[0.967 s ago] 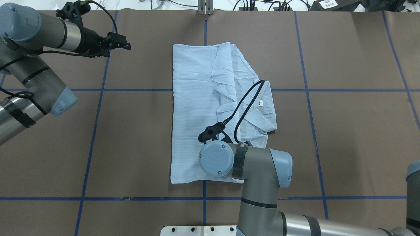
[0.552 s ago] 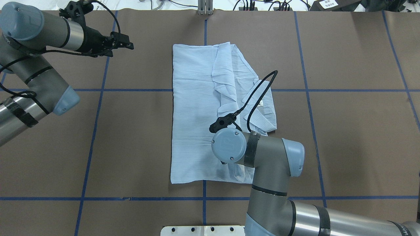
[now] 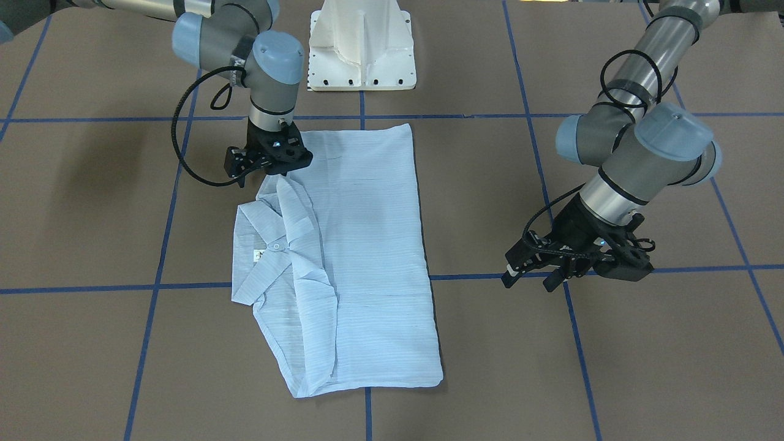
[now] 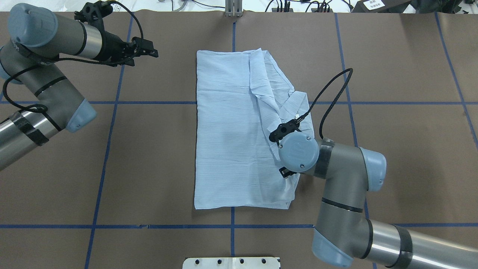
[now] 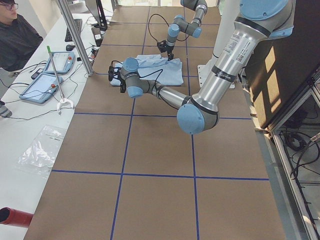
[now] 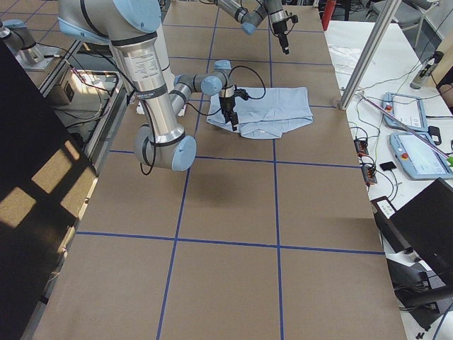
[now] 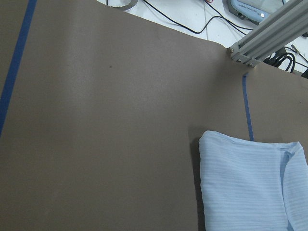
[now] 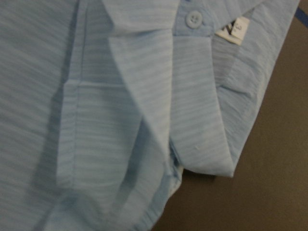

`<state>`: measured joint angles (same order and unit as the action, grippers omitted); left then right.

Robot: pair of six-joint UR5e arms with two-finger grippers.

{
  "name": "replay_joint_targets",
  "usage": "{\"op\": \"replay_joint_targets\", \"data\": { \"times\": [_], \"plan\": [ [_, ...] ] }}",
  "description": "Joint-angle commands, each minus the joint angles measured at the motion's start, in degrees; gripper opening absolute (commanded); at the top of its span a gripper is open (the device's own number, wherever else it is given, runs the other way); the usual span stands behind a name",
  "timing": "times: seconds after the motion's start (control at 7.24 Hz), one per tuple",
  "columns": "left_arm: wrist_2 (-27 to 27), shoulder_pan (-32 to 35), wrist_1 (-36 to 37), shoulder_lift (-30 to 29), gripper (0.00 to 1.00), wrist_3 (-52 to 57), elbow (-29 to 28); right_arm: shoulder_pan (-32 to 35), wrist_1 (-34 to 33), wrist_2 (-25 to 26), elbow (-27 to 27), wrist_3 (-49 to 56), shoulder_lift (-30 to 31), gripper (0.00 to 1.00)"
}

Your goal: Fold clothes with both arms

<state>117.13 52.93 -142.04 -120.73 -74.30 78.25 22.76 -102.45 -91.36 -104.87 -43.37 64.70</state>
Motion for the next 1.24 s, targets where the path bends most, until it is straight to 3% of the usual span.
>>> {"op": "replay_joint_targets", "data": {
  "times": [0.0, 0.14, 0.41, 0.69, 0.83, 1.1],
  "plan": [
    [-0.5, -0.2, 0.0, -0.4, 1.00, -0.6, 0.0, 1.6, 0.1, -0.7, -5.2, 0.7, 6.0, 1.00],
    [-0.5, -0.2, 0.0, -0.4, 1.00, -0.6, 0.0, 3.3, 0.2, -1.4, -5.5, 2.0, 5.3, 1.00],
    [-0.4, -0.2, 0.1, -0.3, 1.00, -0.5, 0.0, 5.2, 0.7, -1.5, -2.4, 2.1, -2.7, 1.00],
    [-0.4, -0.2, -0.3, -0.3, 1.00, -0.3, -1.0, 8.3, 9.1, -1.5, 8.9, 3.2, -11.6, 1.00],
    [-0.4, -0.2, -0.3, -0.3, 1.00, -0.4, -0.9, 8.3, 14.6, -1.4, 14.5, 4.3, -12.2, 1.00],
    [-0.4, -0.3, -0.5, -0.2, 1.00, -0.4, -1.0, 9.1, 15.0, -1.2, 16.3, 7.4, -12.1, 1.00]
  ]
}}
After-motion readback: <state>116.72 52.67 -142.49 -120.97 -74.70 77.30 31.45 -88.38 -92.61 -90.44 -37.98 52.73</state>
